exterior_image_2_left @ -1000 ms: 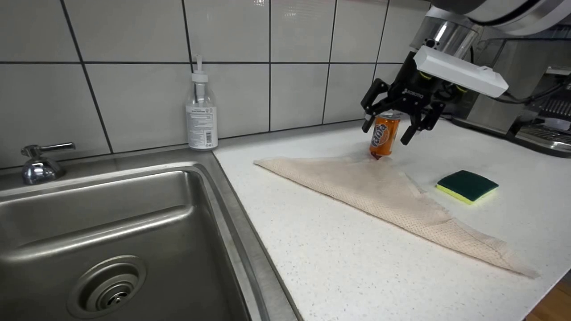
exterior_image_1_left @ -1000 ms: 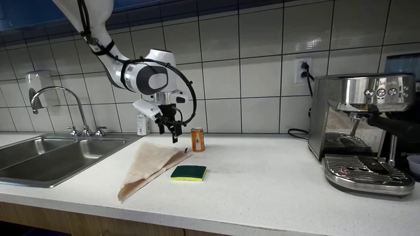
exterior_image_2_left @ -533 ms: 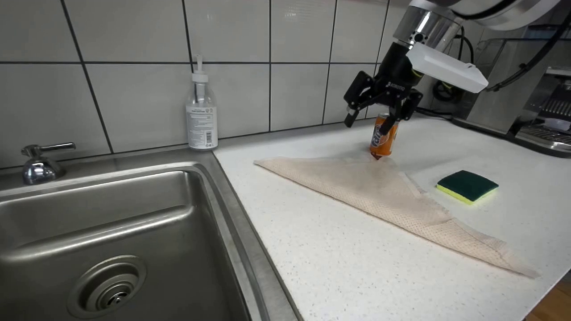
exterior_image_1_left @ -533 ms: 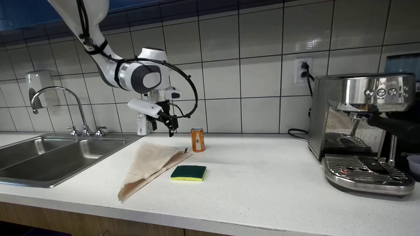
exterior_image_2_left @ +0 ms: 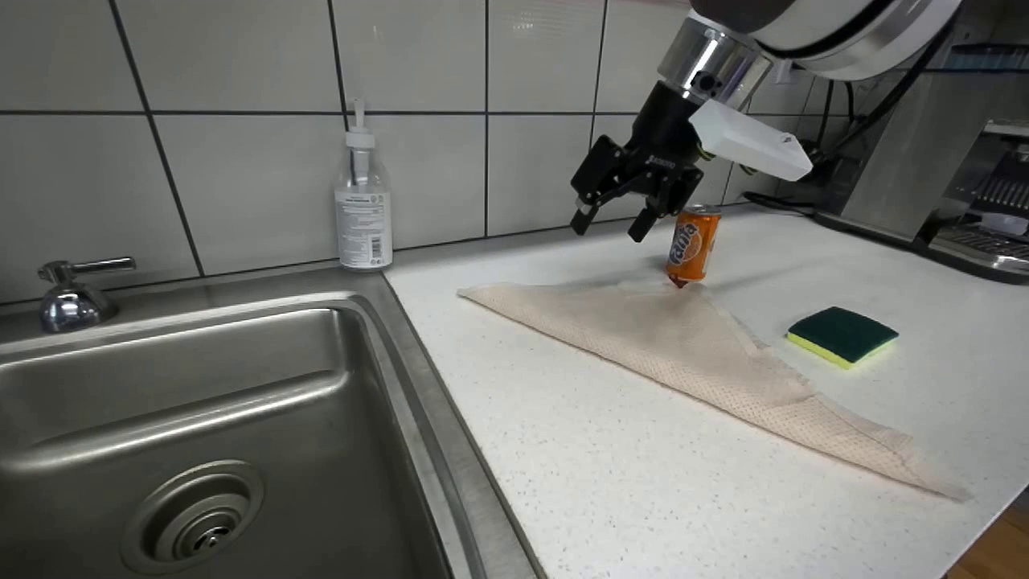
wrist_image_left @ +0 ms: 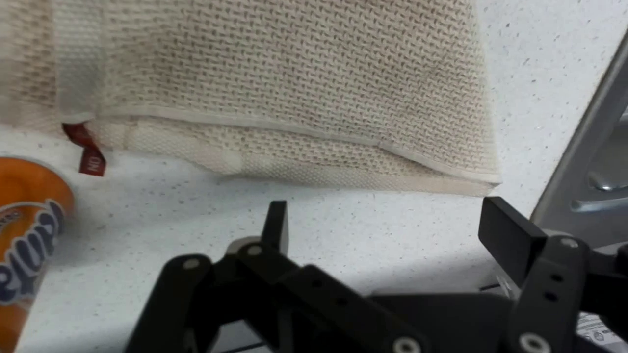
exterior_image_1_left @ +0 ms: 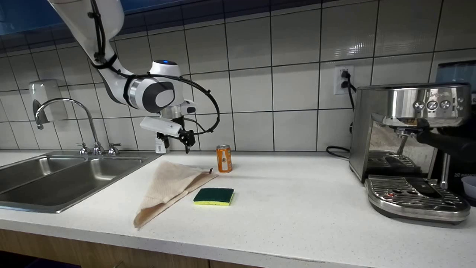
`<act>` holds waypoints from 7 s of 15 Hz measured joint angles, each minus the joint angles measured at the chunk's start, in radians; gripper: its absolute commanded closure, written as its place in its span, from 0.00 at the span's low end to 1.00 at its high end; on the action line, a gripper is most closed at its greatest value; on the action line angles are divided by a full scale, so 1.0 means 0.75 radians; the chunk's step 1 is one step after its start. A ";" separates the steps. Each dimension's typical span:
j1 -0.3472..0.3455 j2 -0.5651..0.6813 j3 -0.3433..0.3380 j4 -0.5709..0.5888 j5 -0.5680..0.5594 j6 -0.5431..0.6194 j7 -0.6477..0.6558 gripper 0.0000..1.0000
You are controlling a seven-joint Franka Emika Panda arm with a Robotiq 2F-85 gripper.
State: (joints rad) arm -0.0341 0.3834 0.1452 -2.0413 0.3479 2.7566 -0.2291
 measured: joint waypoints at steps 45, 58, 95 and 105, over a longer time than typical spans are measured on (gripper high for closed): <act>-0.022 0.469 0.226 0.359 -0.376 0.219 -0.243 0.25; -0.022 0.478 0.224 0.368 -0.385 0.219 -0.243 1.00; -0.445 0.335 0.586 0.173 -0.336 0.218 -0.300 0.99; -0.493 0.220 0.588 0.050 -0.320 0.212 -0.305 0.99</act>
State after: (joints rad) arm -0.4042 0.5483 0.5865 -2.0041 0.1077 2.9153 -0.4575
